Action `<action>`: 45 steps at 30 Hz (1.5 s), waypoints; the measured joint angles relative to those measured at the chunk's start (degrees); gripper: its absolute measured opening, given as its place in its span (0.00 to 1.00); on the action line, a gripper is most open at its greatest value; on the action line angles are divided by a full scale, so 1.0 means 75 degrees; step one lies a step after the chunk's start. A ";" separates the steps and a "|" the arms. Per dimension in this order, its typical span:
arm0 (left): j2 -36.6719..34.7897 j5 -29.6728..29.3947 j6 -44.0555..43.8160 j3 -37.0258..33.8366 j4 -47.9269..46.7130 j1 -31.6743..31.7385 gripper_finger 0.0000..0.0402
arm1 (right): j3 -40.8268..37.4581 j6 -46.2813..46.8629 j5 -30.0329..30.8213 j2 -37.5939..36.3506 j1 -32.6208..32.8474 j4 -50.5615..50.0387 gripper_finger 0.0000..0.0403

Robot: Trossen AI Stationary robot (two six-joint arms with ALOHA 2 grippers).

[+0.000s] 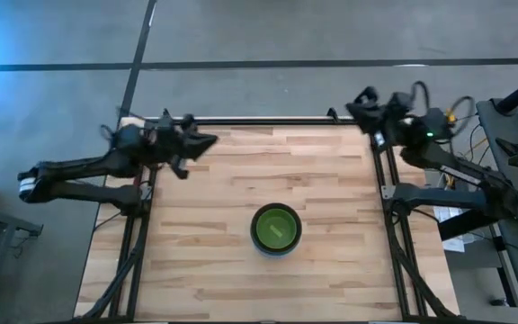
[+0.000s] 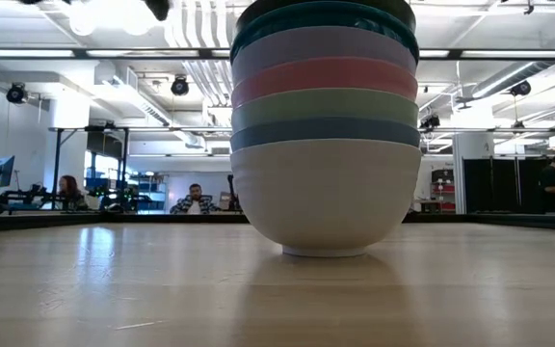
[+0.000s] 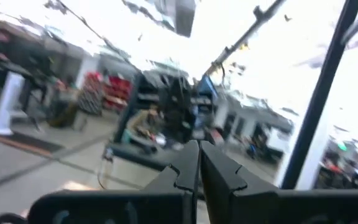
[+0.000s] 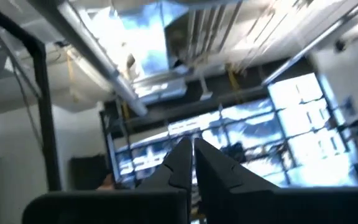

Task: Nest bowls inside each other
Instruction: Return to Home Position

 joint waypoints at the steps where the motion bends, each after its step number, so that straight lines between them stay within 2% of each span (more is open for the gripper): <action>1: -0.0305 -0.0130 0.0000 -0.0174 0.0006 0.0042 0.00 | -0.0011 0.0023 0.0001 -0.0182 -0.0126 -0.0060 0.03; 5: -0.1339 -0.0597 -0.0026 -0.0814 0.0013 0.0064 0.00 | -0.0017 0.0052 0.0039 -0.0803 -0.0257 -0.0616 0.02; 8: -0.1742 -0.0740 -0.0176 -0.1100 0.0013 0.0011 0.00 | -0.0027 0.0053 0.0252 -0.1259 -0.0229 -0.1359 0.02; 14: -0.1852 -0.0965 -0.0268 -0.1247 0.0021 -0.0262 0.00 | -0.0317 0.0073 0.1763 -0.2632 -0.0074 -0.3018 0.02; 22: -0.1899 -0.1046 -0.0519 -0.1798 0.0028 -0.0459 0.00 | -0.1985 0.1475 0.2398 -0.4921 0.0006 -0.3404 0.02; 27: -0.2254 -0.1500 -0.0941 -0.2837 0.0493 -0.0708 0.00 | -0.3073 0.2005 0.2887 -0.6252 0.0039 -0.3602 0.02; 29: -0.2529 -0.1886 -0.1074 -0.3445 0.1274 -0.0853 0.00 | -0.3463 0.2330 0.3153 -0.6286 0.0039 -0.3439 0.02; 31: -0.2829 -0.2291 -0.1077 -0.4001 0.2177 -0.1062 0.00 | -0.3726 0.2555 0.3064 -0.6218 0.0112 -0.3220 0.02; 34: -0.3337 -0.2940 -0.0938 -0.4684 0.2625 -0.1407 0.00 | -0.4062 0.2953 0.2816 -0.6109 0.0264 -0.2734 0.02; 39: -0.4339 -0.3800 -0.0805 -0.5518 0.2592 -0.1907 0.00 | -0.4534 0.3431 0.2812 -0.6305 0.0541 -0.2595 0.02; 45: -0.5500 -0.4234 -0.0828 -0.5602 0.1023 -0.2044 0.00 | -0.5194 0.4162 0.2545 -0.6309 0.0815 -0.2699 0.02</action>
